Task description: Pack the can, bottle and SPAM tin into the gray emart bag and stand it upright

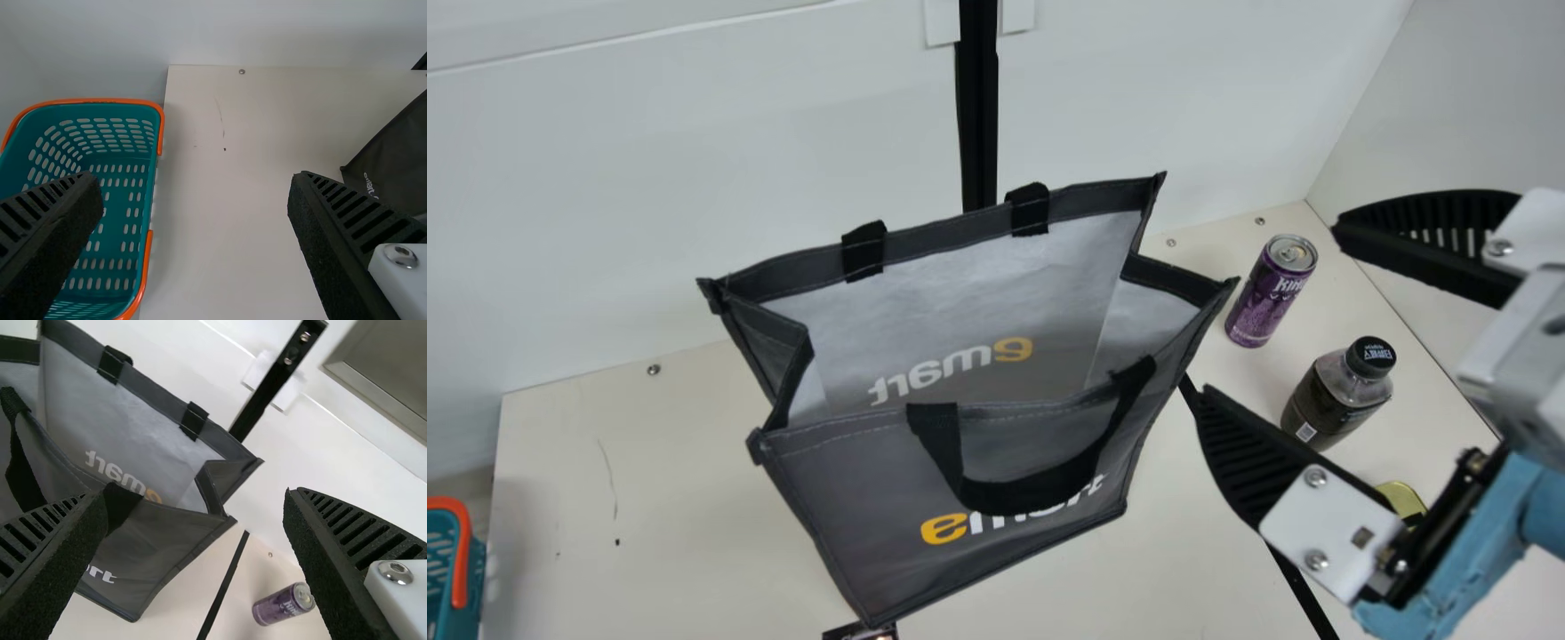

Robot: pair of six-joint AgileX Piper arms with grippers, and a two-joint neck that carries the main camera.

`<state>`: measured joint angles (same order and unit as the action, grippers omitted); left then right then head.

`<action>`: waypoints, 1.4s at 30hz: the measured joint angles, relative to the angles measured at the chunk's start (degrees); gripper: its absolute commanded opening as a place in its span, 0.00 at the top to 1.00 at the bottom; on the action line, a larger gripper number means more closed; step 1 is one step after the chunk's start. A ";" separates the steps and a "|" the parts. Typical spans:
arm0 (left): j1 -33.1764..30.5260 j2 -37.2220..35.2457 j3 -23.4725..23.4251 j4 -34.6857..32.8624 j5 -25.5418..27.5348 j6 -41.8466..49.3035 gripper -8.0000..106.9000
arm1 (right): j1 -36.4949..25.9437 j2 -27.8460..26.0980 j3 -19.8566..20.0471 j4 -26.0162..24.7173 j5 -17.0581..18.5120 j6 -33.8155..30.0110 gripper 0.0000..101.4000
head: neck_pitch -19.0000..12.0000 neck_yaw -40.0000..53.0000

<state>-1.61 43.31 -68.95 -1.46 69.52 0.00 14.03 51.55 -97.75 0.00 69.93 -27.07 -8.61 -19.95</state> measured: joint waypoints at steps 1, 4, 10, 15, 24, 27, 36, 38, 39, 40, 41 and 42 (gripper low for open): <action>0.00 0.00 0.00 0.00 0.00 0.00 0.15 | -0.40 -0.37 0.11 0.00 0.00 0.44 0.06 | 0.00 0.00; 0.00 0.00 0.00 0.00 0.00 0.00 0.15 | -1.04 -1.14 0.12 -0.68 0.04 1.71 0.06 | 0.00 0.00; 0.00 0.00 0.00 0.00 0.00 0.00 0.15 | -2.51 -2.52 0.18 -2.39 -0.01 4.23 0.06 | 0.00 0.00; 0.00 0.00 0.00 0.00 0.00 0.00 0.15 | -4.31 -3.34 1.34 -4.20 -0.04 6.26 0.06 | -0.09 0.09; 0.00 0.00 0.00 0.00 0.00 0.00 0.15 | -10.72 -3.70 4.62 -5.70 -0.03 9.74 0.06 | 0.00 0.09; 0.00 0.00 0.00 0.00 0.00 0.00 0.15 | -13.17 -3.48 5.60 -5.75 -0.10 10.82 0.06 | 0.00 0.00; 0.00 0.00 0.00 0.00 0.00 0.00 0.15 | -21.29 -1.43 8.60 -1.51 -0.11 13.72 0.06 | -0.09 0.00; 0.00 0.00 0.00 0.00 0.00 0.00 0.15 | -23.11 -0.79 8.90 0.00 -0.09 13.88 0.06 | 0.00 0.00; 0.00 0.00 0.00 0.00 0.00 0.00 0.15 | -24.09 -0.45 9.09 0.71 -0.16 14.07 0.06 | -0.09 0.00; 0.00 0.00 0.00 0.00 0.00 0.00 0.15 | -25.13 -0.19 9.24 1.28 -0.10 14.04 0.06 | 0.00 0.00; 0.00 0.00 0.00 0.00 0.00 0.00 0.15 | -26.24 0.21 9.42 2.01 -0.10 13.98 0.06 | 0.00 0.00; 0.00 0.00 0.00 0.00 0.00 0.00 0.15 | -27.35 0.58 9.54 2.65 -0.06 13.72 0.06 | -0.09 0.00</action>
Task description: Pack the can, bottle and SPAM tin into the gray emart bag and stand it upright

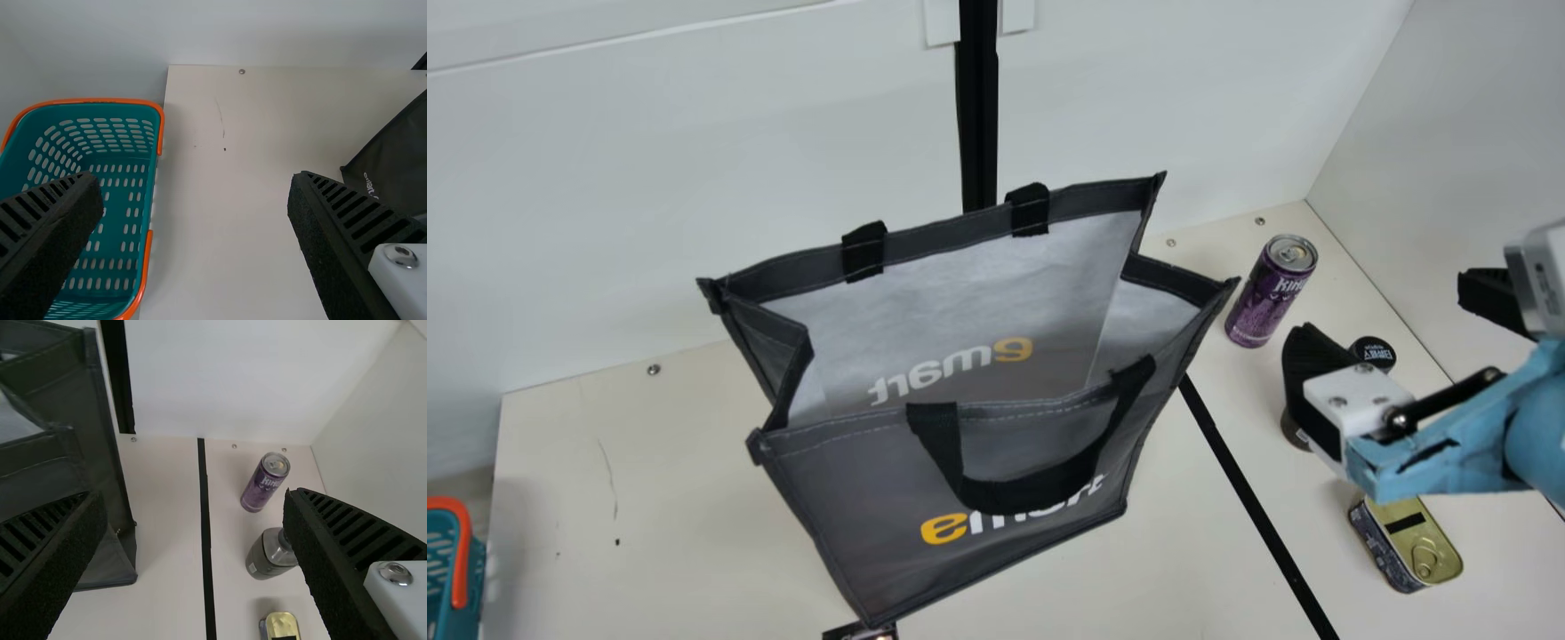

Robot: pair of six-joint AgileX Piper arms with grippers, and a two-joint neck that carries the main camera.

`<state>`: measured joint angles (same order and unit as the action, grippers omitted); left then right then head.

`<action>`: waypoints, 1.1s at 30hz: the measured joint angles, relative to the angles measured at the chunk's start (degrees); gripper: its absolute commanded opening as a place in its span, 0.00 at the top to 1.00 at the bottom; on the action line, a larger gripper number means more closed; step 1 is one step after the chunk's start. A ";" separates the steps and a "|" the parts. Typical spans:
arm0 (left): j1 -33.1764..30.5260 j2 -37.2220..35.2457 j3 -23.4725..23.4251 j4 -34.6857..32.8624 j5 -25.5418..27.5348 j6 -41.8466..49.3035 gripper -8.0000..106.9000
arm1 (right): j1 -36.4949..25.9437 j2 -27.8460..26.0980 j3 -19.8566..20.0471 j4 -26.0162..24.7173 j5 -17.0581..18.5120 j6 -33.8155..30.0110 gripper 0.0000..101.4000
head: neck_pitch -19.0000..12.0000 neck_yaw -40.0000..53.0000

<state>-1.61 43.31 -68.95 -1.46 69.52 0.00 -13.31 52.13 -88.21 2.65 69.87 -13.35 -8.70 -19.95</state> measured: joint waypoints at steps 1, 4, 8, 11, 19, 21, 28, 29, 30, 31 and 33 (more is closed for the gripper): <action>0.00 0.00 0.00 0.00 0.00 0.00 0.15 | -0.93 0.39 0.15 0.76 -0.06 -0.30 0.06 | 0.09 0.00; 0.00 0.00 0.00 0.00 0.00 0.00 0.15 | -4.45 1.48 0.26 3.21 0.00 -1.69 0.06 | 0.09 0.00; 0.00 0.00 0.00 0.00 0.00 0.00 0.15 | -9.65 3.07 0.56 6.40 -0.06 -3.83 0.06 | 0.09 0.09; 0.00 0.00 0.00 0.00 0.00 0.00 0.15 | -13.35 4.40 0.94 9.16 -0.02 -5.74 0.06 | 0.09 0.09; 0.00 0.00 0.00 0.00 0.00 0.00 0.15 | -21.67 6.84 2.16 15.21 -0.09 -9.76 0.06 | 0.09 0.09; 0.00 0.00 0.00 0.00 0.00 0.00 0.15 | -21.89 6.85 2.21 15.29 -0.16 -9.76 0.06 | 0.09 0.00; 0.00 0.00 0.00 0.00 0.00 0.00 0.15 | -21.89 6.85 2.21 15.29 -0.16 -9.81 0.06 | 0.09 0.00; 0.00 0.00 0.00 0.00 0.00 0.00 0.15 | -21.89 6.85 2.21 15.29 -0.16 -9.81 0.06 | 0.09 0.09; 0.00 0.00 0.00 0.00 0.00 0.00 0.15 | -21.89 6.85 2.21 15.29 -0.16 -9.81 0.06 | 0.09 0.09; 0.00 0.00 0.00 0.00 0.00 0.00 0.15 | -21.89 6.85 2.21 15.29 -0.16 -9.81 0.06 | 0.00 0.09; 0.00 0.00 0.00 0.00 0.00 0.00 0.15 | -21.89 6.85 2.21 15.29 -0.16 -9.81 0.06 | 0.09 0.00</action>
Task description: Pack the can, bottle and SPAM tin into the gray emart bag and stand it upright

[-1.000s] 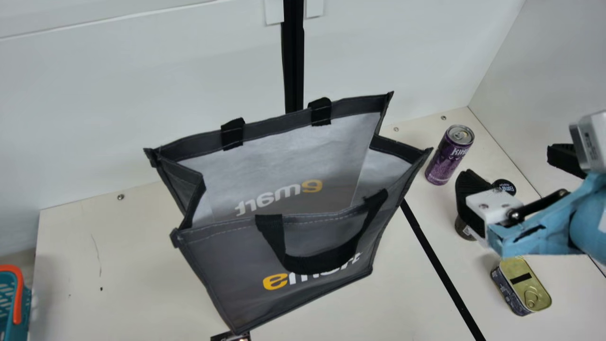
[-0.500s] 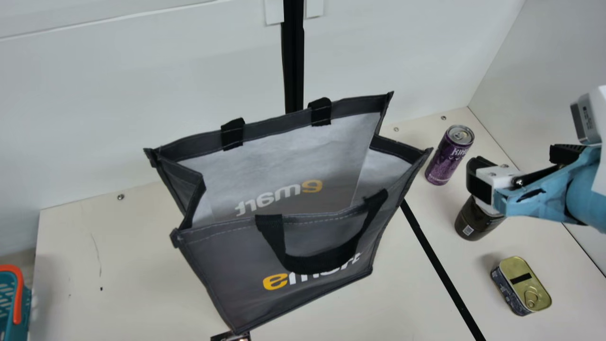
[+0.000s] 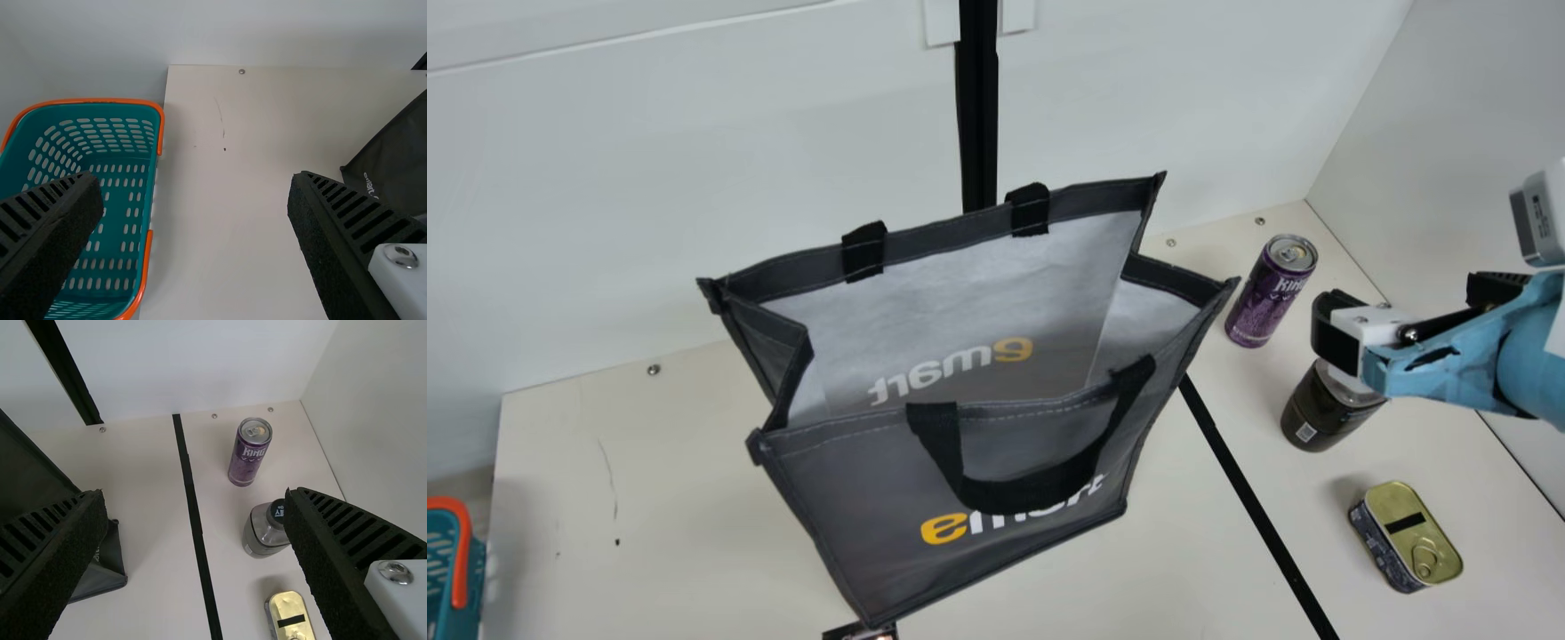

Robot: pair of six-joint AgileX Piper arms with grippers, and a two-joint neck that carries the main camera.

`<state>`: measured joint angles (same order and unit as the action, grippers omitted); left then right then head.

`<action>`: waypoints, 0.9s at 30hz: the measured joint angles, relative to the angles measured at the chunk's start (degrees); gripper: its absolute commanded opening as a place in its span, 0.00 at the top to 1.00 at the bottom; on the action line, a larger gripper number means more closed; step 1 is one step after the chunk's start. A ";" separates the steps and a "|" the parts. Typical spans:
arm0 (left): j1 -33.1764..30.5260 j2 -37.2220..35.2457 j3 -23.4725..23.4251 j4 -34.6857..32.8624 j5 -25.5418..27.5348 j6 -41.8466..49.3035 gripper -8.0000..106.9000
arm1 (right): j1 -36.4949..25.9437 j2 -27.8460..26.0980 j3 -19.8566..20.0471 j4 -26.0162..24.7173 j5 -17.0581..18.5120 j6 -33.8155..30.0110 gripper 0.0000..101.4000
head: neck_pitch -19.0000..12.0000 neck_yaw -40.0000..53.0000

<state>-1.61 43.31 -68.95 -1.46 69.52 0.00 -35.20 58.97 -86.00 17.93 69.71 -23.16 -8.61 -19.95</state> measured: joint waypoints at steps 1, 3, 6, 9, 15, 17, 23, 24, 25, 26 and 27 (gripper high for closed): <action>0.00 0.00 0.00 0.00 0.00 0.00 0.15 | 0.00 0.00 0.00 0.00 0.00 0.00 0.06 | -0.09 0.00; 0.00 0.00 0.00 0.00 0.00 0.00 0.15 | 0.00 0.00 0.00 0.00 0.00 0.00 0.06 | 0.00 0.09; 0.00 0.00 0.00 0.00 0.00 0.00 0.15 | 0.00 0.00 0.00 0.00 0.00 0.00 0.06 | 0.00 0.00; 0.00 0.00 0.00 0.00 0.00 0.00 0.15 | 0.00 0.00 0.00 0.00 0.00 0.00 0.06 | -0.09 0.00; 0.00 0.00 0.00 0.00 0.00 0.00 0.15 | 0.00 0.00 0.00 0.00 0.00 0.00 0.06 | 0.00 0.09; 0.00 0.00 0.00 0.00 0.00 0.00 0.15 | 0.00 0.00 0.00 0.00 0.00 0.00 0.06 | -0.09 0.09; 0.00 0.00 0.00 0.00 0.00 0.00 0.15 | 0.00 0.00 0.00 0.00 0.00 0.00 0.13 | 0.00 0.09; 0.00 0.00 0.00 0.00 0.00 0.00 0.15 | 0.00 0.00 0.00 0.00 0.00 0.00 0.10 | -0.09 0.09; 0.00 0.00 0.00 0.00 0.00 0.00 0.15 | 0.00 0.00 0.00 0.00 0.00 0.00 0.06 | 0.00 0.09; 0.00 0.00 0.00 0.00 0.00 0.00 0.15 | 0.00 0.00 0.00 0.00 0.00 0.00 0.06 | 0.00 0.09; 0.00 0.00 0.00 0.00 0.00 0.00 0.15 | 0.00 0.00 0.00 0.00 0.00 0.00 0.06 | -0.09 0.00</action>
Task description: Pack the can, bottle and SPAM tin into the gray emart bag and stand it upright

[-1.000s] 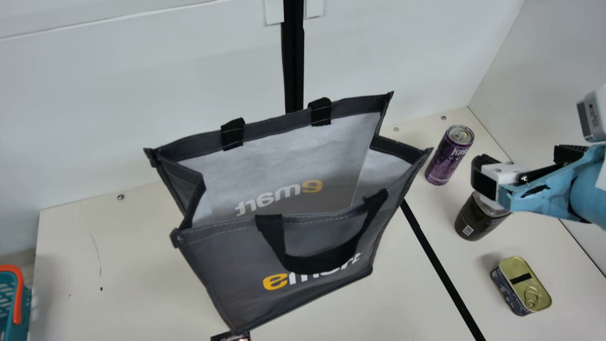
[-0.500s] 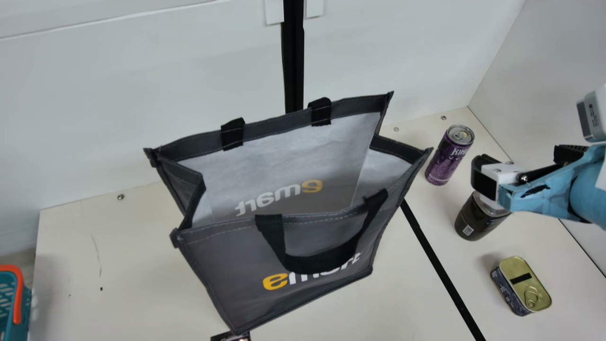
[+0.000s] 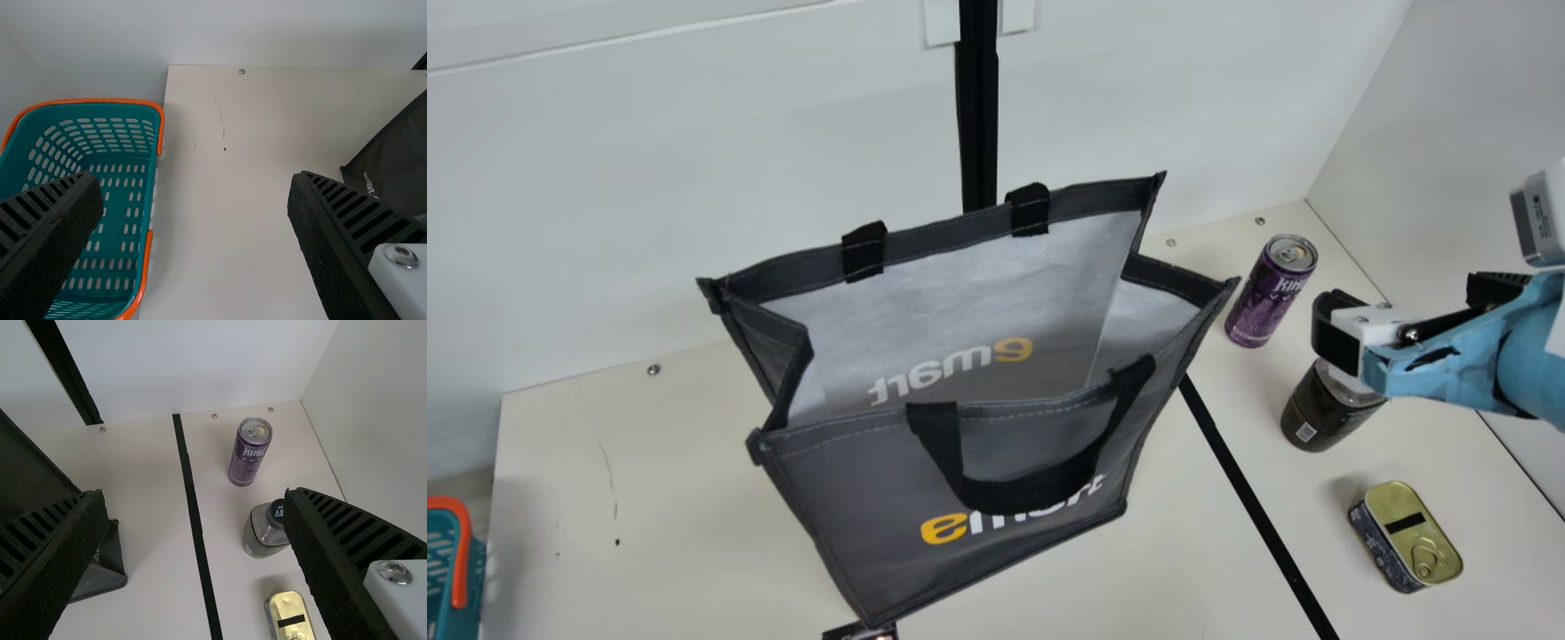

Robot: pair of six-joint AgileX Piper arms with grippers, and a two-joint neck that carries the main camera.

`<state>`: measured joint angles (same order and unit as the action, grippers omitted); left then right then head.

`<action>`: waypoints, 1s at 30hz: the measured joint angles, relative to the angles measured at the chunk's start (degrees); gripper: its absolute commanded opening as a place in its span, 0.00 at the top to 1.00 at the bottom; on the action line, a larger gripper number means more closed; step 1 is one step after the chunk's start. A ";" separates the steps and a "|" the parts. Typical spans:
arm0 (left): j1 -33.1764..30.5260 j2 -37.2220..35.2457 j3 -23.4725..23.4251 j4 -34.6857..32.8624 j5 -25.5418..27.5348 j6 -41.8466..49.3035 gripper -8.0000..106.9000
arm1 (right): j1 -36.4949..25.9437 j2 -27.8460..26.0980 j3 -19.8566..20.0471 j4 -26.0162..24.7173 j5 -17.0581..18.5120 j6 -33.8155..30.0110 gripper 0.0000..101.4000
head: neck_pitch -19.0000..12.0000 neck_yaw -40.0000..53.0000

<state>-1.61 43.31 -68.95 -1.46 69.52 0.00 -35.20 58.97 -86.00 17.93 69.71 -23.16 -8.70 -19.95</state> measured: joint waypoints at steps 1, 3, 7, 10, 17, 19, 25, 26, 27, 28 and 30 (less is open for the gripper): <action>0.00 0.00 0.00 0.00 0.00 0.00 0.15 | 0.00 0.00 0.00 0.00 0.00 0.00 0.06 | 0.09 0.00; 0.00 0.00 0.00 0.00 0.00 0.00 0.15 | 0.00 0.00 0.00 0.00 0.00 0.00 0.06 | 0.00 0.00; 0.00 0.00 0.00 0.00 0.00 0.00 0.15 | 0.00 0.00 0.00 0.00 0.00 0.00 0.06 | 0.00 0.00; 0.00 0.00 0.00 0.00 0.00 0.00 0.15 | 0.00 0.00 0.00 0.00 0.00 0.00 0.06 | 0.00 0.00; 0.00 0.00 0.00 0.00 0.00 0.00 0.15 | 0.00 0.00 0.00 0.00 0.00 0.00 0.06 | 0.09 0.00; 0.00 0.00 0.00 0.00 0.00 0.00 0.15 | 0.00 0.00 0.00 0.00 0.00 0.00 0.06 | 0.00 0.09; 0.00 0.00 0.00 0.00 0.00 0.00 0.15 | 0.00 0.00 0.00 0.00 0.00 0.00 0.06 | 0.09 0.00; 0.00 0.00 0.00 0.00 0.00 0.00 0.15 | 0.00 0.00 0.00 0.00 0.00 0.00 0.06 | 0.09 0.09; 0.00 0.00 0.00 0.00 0.00 0.00 0.15 | 0.00 0.00 0.00 0.00 0.00 0.00 0.06 | 0.09 0.00; 0.00 0.00 0.00 0.00 0.00 0.00 0.15 | 0.00 0.00 0.00 0.00 0.00 0.00 0.06 | 0.00 0.09; 0.00 0.00 0.00 0.00 0.00 0.00 0.15 | 0.00 0.00 0.00 0.00 0.00 0.00 0.06 | 0.00 0.00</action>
<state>-1.61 43.31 -68.95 -1.46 69.52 0.00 -35.20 58.97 -86.00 17.93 69.71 -23.16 -8.70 -19.95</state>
